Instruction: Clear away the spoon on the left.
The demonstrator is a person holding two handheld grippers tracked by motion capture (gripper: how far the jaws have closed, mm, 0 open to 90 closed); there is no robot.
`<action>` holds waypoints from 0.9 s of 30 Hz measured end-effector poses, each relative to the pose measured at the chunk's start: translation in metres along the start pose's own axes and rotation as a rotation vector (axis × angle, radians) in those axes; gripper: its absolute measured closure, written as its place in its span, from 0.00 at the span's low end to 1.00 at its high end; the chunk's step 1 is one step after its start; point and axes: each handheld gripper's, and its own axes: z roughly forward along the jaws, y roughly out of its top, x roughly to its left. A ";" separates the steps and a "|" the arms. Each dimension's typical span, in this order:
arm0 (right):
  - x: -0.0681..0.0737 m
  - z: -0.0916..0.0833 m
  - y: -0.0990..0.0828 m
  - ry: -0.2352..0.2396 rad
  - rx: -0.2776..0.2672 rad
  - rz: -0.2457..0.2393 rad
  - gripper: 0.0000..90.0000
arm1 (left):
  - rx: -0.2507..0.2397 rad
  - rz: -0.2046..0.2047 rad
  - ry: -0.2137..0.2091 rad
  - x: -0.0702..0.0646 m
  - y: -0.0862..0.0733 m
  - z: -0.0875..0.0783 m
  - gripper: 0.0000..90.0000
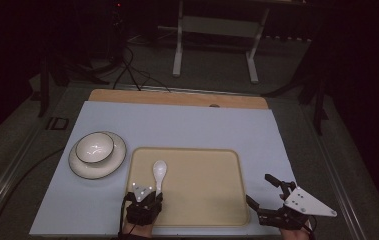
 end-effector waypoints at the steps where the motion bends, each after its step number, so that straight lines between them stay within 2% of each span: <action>1: 0.000 0.000 0.000 0.000 0.000 0.000 0.15 | 0.000 0.000 -0.001 0.000 0.000 0.000 0.80; 4: 0.000 0.000 0.000 0.000 -0.001 -0.001 0.15 | -0.017 0.014 0.015 0.000 0.003 -0.002 0.80; 6: 0.000 0.000 0.000 -0.001 -0.003 -0.001 0.15 | -0.026 0.021 0.020 0.000 0.005 -0.004 0.76; 12: -0.001 0.000 0.000 -0.003 -0.002 0.001 0.15 | -0.034 0.036 -0.012 -0.003 0.011 -0.009 0.67; 18: -0.002 0.000 -0.001 -0.006 0.001 0.004 0.15 | -0.041 0.088 -0.044 -0.008 0.026 -0.015 0.56; 19: -0.003 0.000 -0.002 -0.007 0.002 0.007 0.15 | -0.047 0.095 -0.056 -0.009 0.029 -0.016 0.50; 20: -0.003 0.000 -0.002 -0.008 0.004 0.009 0.15 | -0.052 0.106 -0.053 -0.010 0.031 -0.018 0.49; 22: -0.004 0.001 -0.002 -0.009 0.006 0.010 0.15 | -0.065 0.107 -0.080 -0.011 0.035 -0.021 0.42; 24: -0.005 0.001 -0.003 -0.008 0.008 0.013 0.15 | -0.058 0.129 -0.125 -0.012 0.037 -0.023 0.26; 27: -0.006 0.000 -0.004 -0.008 0.008 0.023 0.15 | -0.057 0.152 -0.138 -0.014 0.039 -0.024 0.17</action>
